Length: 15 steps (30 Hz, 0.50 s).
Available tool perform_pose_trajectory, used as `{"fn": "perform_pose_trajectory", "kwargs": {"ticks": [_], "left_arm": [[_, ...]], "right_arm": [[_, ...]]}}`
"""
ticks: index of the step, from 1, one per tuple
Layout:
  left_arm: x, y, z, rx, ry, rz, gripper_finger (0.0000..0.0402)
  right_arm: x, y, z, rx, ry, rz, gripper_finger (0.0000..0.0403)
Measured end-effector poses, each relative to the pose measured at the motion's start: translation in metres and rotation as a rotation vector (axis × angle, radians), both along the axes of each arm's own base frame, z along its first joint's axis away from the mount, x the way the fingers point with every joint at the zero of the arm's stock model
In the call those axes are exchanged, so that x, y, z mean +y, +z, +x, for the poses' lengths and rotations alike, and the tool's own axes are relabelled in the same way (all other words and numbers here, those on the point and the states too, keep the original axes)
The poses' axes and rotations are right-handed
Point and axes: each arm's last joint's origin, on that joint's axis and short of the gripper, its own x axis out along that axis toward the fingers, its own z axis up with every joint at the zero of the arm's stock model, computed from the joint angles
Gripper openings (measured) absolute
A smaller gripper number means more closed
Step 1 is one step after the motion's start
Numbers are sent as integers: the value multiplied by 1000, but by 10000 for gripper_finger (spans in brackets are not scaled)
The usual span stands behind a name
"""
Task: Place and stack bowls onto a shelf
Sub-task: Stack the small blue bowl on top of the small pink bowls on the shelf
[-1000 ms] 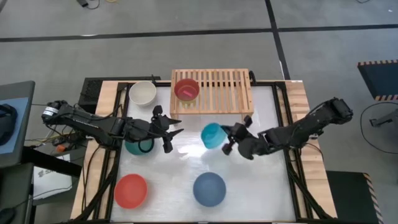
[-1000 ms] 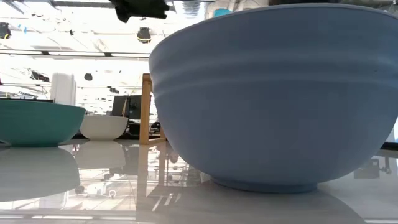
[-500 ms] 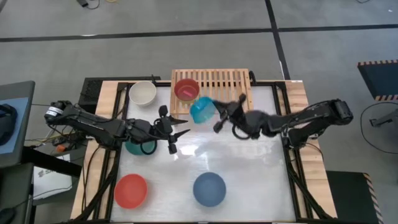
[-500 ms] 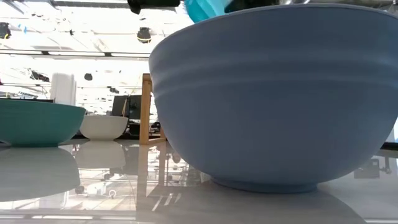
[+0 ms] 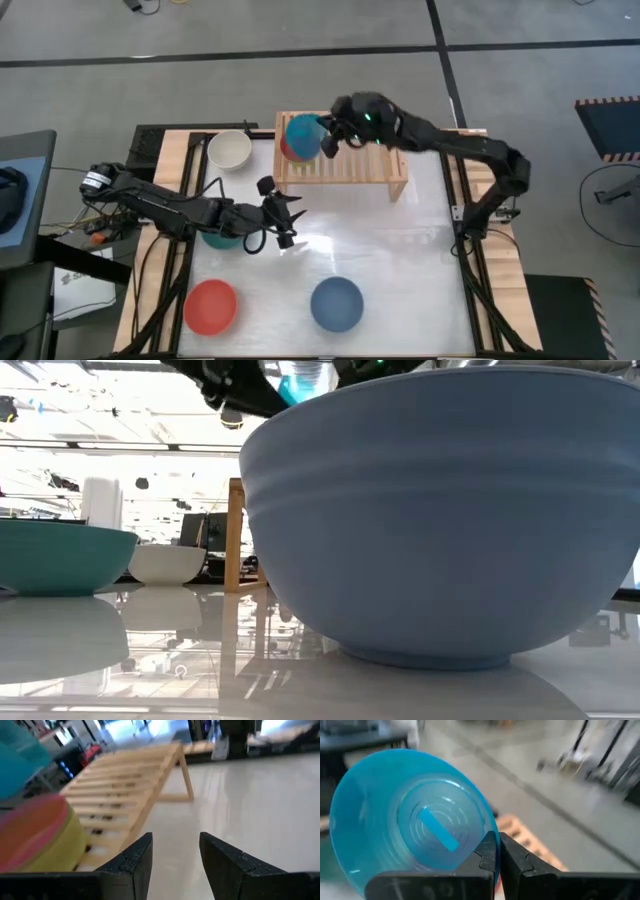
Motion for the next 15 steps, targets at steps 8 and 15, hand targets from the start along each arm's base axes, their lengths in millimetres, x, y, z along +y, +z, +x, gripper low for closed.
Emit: {"fn": "perform_pose_trajectory", "kwargs": {"ticks": [8,15], "left_arm": [[-8,-4,-14,42,175,56,148],[-17,-8,-21,58,225,75,148]], "right_arm": [[-39,0,20,188,97,157,38],[-50,-14,37,209,113,187,94]]}}
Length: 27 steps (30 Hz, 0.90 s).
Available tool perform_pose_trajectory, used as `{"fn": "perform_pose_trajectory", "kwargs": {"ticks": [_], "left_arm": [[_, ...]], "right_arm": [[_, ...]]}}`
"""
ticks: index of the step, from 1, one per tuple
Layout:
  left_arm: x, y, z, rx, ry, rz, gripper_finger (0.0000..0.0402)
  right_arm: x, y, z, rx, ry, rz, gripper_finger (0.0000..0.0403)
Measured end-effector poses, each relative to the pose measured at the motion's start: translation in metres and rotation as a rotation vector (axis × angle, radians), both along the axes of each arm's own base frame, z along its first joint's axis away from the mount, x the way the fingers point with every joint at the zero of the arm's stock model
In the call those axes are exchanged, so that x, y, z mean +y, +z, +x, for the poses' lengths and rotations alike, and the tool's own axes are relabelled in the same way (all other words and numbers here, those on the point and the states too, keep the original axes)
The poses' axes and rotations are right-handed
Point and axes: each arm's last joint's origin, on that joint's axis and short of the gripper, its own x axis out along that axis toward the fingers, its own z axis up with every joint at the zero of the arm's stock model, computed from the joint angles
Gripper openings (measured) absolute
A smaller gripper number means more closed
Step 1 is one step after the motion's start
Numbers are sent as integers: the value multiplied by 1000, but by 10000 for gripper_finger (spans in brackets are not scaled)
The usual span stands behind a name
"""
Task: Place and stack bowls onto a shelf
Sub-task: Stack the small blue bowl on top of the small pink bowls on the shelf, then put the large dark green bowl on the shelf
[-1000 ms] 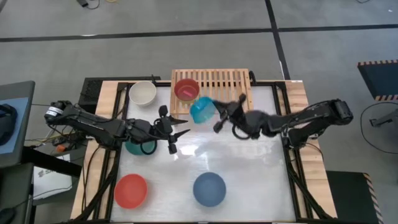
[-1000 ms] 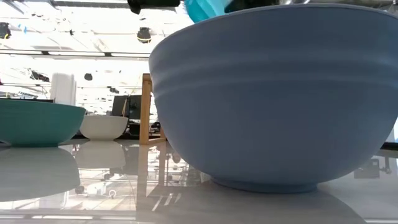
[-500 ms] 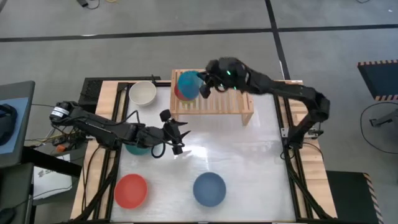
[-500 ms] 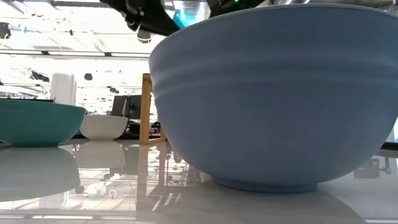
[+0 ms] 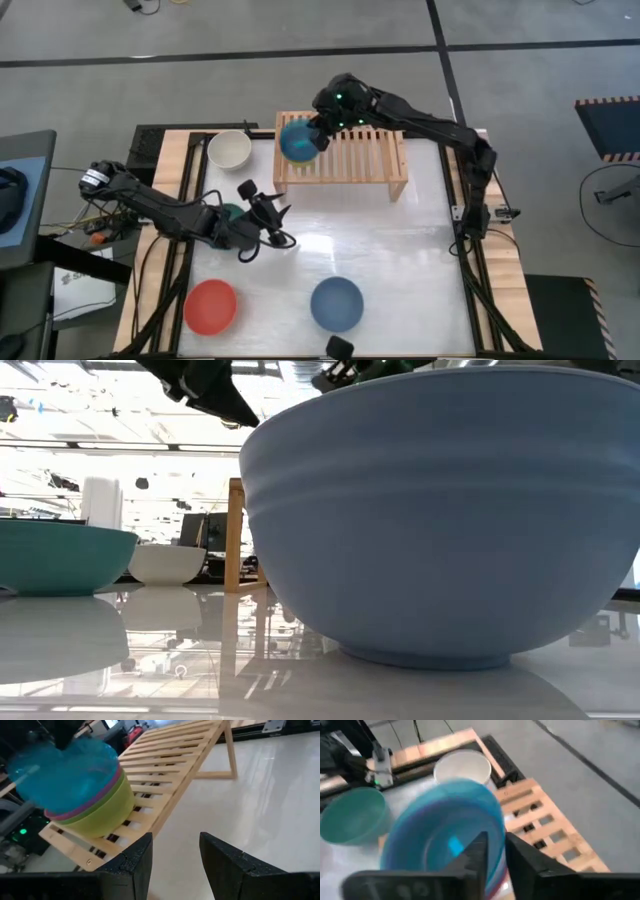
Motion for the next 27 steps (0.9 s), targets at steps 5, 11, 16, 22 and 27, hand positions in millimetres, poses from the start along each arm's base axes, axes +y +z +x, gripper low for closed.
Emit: {"fn": "perform_pose_trajectory", "kwargs": {"ticks": [5,11,16,22,27], "left_arm": [[1,6,-14,9,30,15,148],[14,21,-46,-68,113,-84,148],[12,12,-71,-139,120,-173,148],[9,-21,-91,-148,89,-257,148],[9,-29,-99,-112,44,-331,148]], "right_arm": [[-6,-4,-1,7,-25,21,182],[2,16,-19,-10,-55,45,256],[25,35,-41,28,-20,37,260],[65,26,-64,31,51,43,260],[102,0,-82,-26,90,78,260]]}}
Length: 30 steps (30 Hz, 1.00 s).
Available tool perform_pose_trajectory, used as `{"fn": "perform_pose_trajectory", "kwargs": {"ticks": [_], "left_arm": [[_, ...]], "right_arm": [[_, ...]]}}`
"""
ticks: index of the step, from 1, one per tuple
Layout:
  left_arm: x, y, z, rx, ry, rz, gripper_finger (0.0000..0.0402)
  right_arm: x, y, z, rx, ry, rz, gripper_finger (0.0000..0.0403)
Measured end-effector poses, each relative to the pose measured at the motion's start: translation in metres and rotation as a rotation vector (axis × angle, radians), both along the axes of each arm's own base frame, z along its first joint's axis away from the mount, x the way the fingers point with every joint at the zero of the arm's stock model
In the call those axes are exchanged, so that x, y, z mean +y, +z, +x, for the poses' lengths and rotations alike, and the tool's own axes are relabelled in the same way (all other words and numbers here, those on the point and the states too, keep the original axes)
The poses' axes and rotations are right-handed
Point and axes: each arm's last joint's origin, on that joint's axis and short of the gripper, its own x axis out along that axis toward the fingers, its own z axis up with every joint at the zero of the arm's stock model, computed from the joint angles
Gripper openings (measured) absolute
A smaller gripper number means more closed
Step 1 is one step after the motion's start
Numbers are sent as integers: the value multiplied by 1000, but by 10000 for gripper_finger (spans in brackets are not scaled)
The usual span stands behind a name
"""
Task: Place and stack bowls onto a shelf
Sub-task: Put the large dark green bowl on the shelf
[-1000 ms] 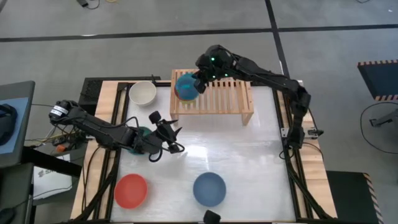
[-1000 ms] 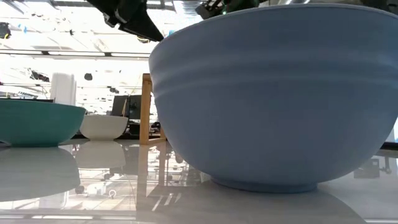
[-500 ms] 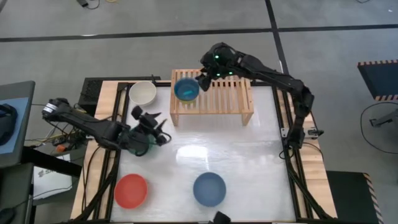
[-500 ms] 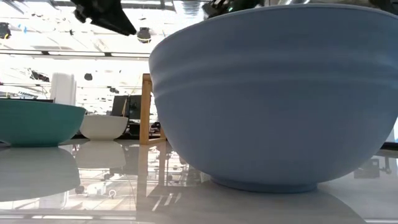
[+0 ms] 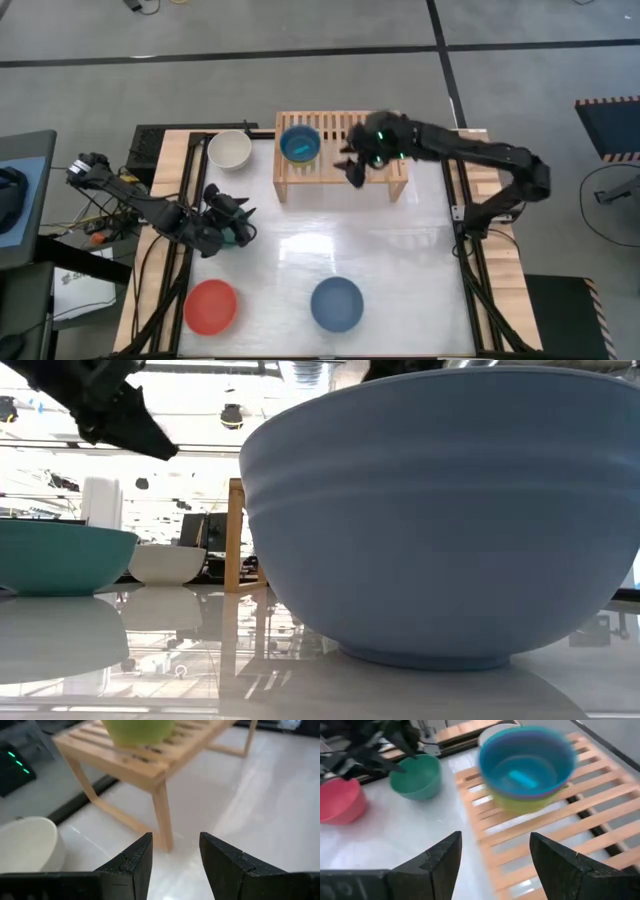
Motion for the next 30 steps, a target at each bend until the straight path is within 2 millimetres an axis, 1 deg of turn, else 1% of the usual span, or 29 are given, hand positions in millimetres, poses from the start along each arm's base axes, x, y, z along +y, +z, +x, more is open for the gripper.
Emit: {"fn": "perform_pose_trajectory", "kwargs": {"ticks": [4,7,9,14,17,20,22,25,30], "left_arm": [[2,0,-7,52,-43,-68,148],[9,4,-15,69,-6,-151,148],[16,3,-22,106,40,-211,148],[31,-5,-37,271,134,-350,148],[38,-9,-44,356,191,-404,148],[43,-12,-50,453,216,-411,148],[45,-11,-49,462,206,-410,148],[51,-12,-47,495,215,-378,148],[61,-17,-41,536,302,-394,148]], "right_arm": [[36,-24,-14,-49,-19,-14,260],[63,-45,-24,-63,-78,-47,260],[81,-57,-30,-67,-100,-63,260],[118,-77,-43,-52,-98,-59,260],[136,-86,-47,-41,-114,-96,260],[147,-92,-52,-41,-148,-145,260],[152,-91,-53,-57,-155,-147,260],[153,-92,-54,-62,-161,-149,260],[152,-91,-54,-65,-168,-150,260]]}}
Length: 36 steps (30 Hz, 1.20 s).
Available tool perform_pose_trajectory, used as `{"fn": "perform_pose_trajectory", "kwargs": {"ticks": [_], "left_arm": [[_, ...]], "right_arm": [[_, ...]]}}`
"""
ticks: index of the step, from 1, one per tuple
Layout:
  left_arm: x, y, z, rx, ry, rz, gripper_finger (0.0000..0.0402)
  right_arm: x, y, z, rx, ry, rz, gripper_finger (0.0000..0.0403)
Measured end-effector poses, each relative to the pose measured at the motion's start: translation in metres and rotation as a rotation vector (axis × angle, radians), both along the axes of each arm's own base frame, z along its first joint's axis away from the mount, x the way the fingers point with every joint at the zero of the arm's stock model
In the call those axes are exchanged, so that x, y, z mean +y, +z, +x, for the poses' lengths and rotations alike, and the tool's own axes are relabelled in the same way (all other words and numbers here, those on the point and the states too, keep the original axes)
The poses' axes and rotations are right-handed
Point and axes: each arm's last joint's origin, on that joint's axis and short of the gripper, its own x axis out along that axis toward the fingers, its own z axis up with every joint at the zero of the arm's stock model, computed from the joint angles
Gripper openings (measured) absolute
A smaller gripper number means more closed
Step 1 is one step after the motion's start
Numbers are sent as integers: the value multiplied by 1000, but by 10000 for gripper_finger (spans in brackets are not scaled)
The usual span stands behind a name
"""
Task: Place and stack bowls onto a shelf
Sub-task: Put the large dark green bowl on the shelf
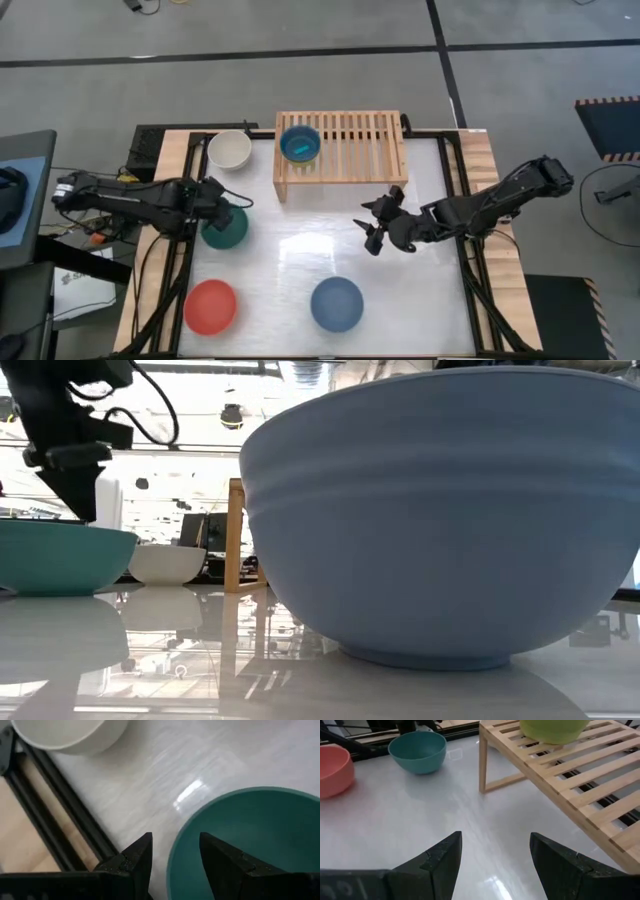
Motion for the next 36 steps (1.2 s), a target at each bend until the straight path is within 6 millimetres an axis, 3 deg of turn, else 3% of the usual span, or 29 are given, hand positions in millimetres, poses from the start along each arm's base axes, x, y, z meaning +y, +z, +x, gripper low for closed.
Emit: {"fn": "perform_pose_trajectory", "kwargs": {"ticks": [11,20,23,29,36], "left_arm": [[22,-16,23,140,-41,-72,148],[38,-27,29,220,0,-165,145],[40,-31,31,244,-6,-187,122],[39,-33,35,249,-46,-236,16],[33,-24,43,184,-113,-243,5]], "right_arm": [[0,0,0,5,4,1,260],[1,-1,-1,13,9,1,260],[1,-1,-1,15,9,1,260],[0,-2,-1,20,10,0,260],[0,-4,-2,55,42,12,260]]}}
